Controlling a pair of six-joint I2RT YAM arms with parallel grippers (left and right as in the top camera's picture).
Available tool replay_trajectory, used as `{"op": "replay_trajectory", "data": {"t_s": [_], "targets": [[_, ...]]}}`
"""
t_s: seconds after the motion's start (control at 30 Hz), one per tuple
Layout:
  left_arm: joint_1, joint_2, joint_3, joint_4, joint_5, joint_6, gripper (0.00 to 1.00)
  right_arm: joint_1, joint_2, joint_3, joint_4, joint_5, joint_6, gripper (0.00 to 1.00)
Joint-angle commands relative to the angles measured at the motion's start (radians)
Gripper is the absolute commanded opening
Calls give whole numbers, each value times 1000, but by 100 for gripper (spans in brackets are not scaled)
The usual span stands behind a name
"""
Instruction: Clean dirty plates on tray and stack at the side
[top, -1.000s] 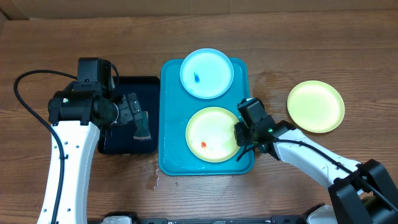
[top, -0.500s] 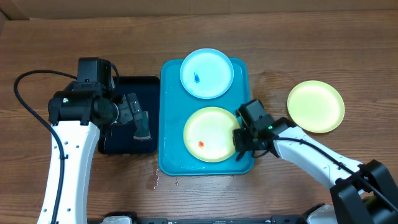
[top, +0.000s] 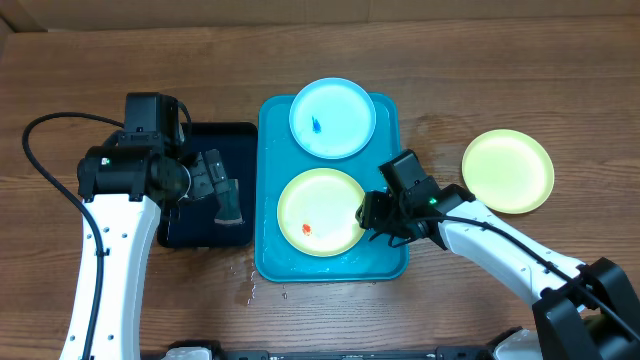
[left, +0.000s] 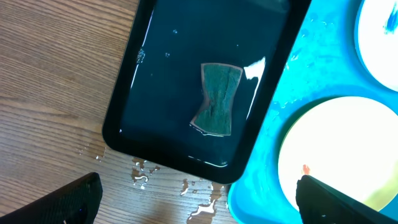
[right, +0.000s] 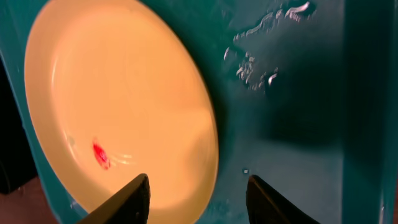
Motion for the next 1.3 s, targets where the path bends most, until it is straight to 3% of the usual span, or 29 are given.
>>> {"op": "replay_trajectory", "data": {"t_s": [0.0,0.47,0.6,0.73,0.83,1.07,1.27], "targets": [[5,7,2,0,9,-21,100,3,0,19,23,106,-37,52],[4,7,2,0,9,-21,100,5,91,18,111,78,-35,45],[5,7,2,0,9,-21,100,5,107,18,126,41,-16,32],[5,7,2,0,9,-21,100,5,109,18,94,21,29,10],[5,7,2,0,9,-21,100,5,109,18,71,-12,42,4],[5,7,2,0,9,-21,100,5,99,31,9,-122,163,5],[4,7,2,0,9,-21,100,3,91,70,11,-46,35,40]]}}
